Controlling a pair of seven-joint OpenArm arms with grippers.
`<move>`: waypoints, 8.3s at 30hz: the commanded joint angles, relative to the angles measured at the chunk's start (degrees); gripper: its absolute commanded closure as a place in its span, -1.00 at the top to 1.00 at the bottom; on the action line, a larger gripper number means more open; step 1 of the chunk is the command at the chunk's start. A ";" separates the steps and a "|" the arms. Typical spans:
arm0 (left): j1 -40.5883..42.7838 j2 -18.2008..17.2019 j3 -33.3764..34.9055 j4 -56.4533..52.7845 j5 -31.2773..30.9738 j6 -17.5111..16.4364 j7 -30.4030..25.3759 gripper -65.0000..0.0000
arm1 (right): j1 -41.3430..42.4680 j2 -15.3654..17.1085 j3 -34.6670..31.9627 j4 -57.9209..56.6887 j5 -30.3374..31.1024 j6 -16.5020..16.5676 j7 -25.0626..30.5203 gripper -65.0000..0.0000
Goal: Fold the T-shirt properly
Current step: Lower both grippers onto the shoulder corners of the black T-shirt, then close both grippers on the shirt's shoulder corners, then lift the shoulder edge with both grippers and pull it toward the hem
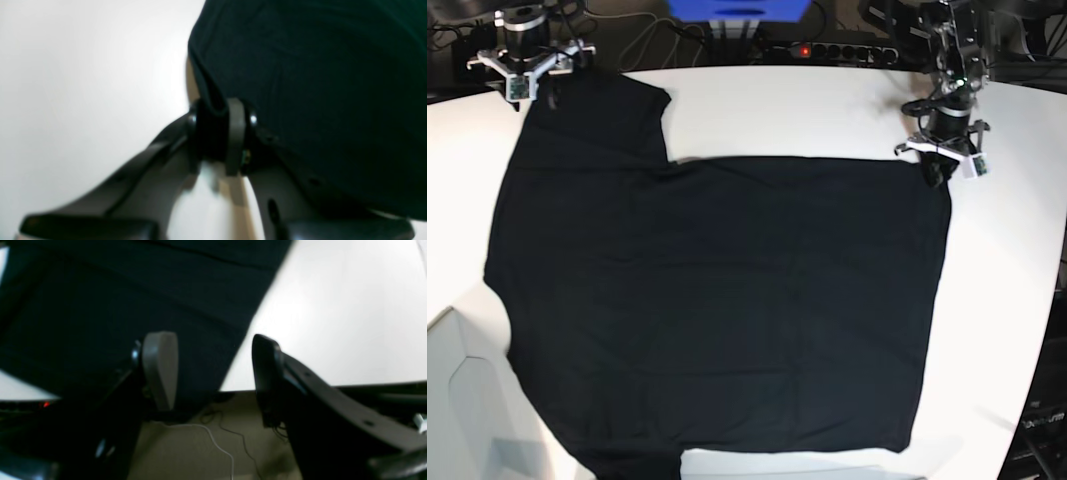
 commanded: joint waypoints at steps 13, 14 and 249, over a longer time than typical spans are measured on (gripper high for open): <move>1.16 -0.21 0.08 -0.38 0.16 0.09 3.11 -0.98 | 7.38 -1.78 7.11 -8.67 0.26 9.90 1.23 0.13; 1.25 -0.21 0.08 -0.38 0.16 0.09 3.11 -0.99 | 7.73 -1.69 7.11 -9.37 0.17 9.90 1.23 0.13; -5.96 5.86 -13.72 17.03 0.69 0.18 12.25 -1.00 | 39.20 -0.28 19.07 -1.02 2.01 32.97 -23.65 -1.00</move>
